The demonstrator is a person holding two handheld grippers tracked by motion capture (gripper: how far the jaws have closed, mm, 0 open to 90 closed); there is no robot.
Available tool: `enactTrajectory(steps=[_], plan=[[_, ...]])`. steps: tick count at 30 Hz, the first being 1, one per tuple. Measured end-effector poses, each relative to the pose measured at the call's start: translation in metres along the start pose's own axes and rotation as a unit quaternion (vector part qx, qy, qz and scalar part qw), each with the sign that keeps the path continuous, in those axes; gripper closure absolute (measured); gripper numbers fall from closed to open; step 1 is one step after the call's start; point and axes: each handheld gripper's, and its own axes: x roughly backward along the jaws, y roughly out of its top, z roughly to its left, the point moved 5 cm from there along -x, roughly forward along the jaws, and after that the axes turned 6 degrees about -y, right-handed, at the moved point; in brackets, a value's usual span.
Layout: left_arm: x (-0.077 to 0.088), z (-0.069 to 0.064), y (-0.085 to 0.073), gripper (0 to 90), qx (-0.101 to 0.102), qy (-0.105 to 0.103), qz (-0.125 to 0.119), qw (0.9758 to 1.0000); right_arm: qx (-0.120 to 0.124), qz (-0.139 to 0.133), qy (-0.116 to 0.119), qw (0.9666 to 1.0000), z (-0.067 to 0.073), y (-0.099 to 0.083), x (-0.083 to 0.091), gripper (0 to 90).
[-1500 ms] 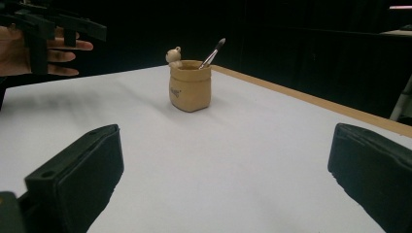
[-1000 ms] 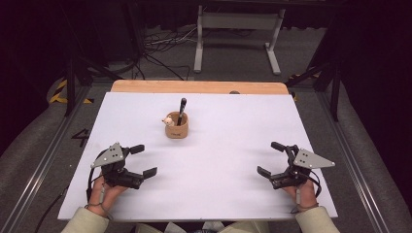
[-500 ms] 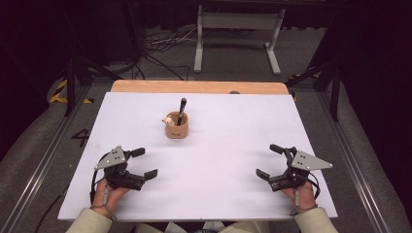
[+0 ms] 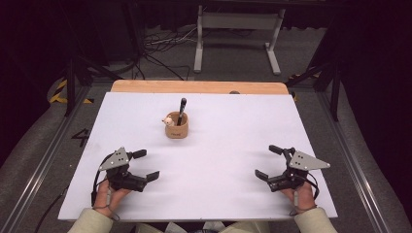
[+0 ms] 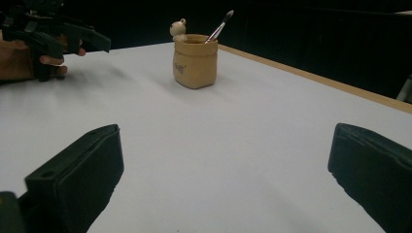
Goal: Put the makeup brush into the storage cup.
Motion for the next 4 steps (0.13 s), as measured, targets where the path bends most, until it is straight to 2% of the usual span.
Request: enactTrajectory(steps=[4], plan=[[0.0006,0.0007,0.0004,2.8,-0.001,0.002,-0.003,1.0,0.001,-0.001,0.0,1.0,0.0001,0.0001,0.0,0.0]])
